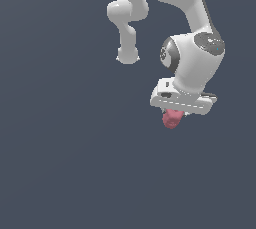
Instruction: Pick up the object and move it to a goal position.
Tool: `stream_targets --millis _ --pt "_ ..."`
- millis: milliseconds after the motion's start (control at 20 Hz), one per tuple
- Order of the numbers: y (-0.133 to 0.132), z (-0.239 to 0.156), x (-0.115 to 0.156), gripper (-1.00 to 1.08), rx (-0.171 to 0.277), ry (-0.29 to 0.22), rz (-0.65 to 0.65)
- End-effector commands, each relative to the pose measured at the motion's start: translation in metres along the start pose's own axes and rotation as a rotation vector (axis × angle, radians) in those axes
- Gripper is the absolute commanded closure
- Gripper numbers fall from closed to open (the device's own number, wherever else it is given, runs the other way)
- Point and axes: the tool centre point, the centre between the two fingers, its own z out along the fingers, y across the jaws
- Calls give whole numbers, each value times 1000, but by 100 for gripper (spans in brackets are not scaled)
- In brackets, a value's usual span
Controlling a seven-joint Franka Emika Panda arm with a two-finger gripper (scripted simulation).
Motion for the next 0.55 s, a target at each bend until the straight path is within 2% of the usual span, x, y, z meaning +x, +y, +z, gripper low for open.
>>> stream_targets --millis 0,250,500 --pt "-15 -10 -10 108 -1 0 2" --pt "-31 -20 -20 108 -1 0 2" --pt "-32 -20 -19 108 0 0 2"
